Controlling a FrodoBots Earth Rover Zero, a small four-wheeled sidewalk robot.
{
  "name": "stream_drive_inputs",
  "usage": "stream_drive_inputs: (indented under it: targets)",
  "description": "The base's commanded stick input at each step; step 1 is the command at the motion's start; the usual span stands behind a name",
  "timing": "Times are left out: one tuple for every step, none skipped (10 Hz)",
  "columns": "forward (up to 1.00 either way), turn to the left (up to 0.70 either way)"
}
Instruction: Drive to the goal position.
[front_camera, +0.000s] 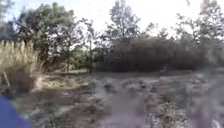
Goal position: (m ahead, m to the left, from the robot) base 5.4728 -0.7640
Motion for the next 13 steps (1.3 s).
stream_drive_inputs:
  targets:
    - [1.00, 0.27]
    - [1.00, 0.27]
    - [1.00, 0.00]
    - [1.00, 0.00]
    - [1.00, 0.00]
    - [1.00, 0.00]
    - [1.00, 0.00]
    - [1.00, 0.00]
    - [1.00, 0.00]
    - [1.00, 0.00]
    - [1.00, 0.00]
    - [1.00, 0.00]
    - [1.00, 0.00]
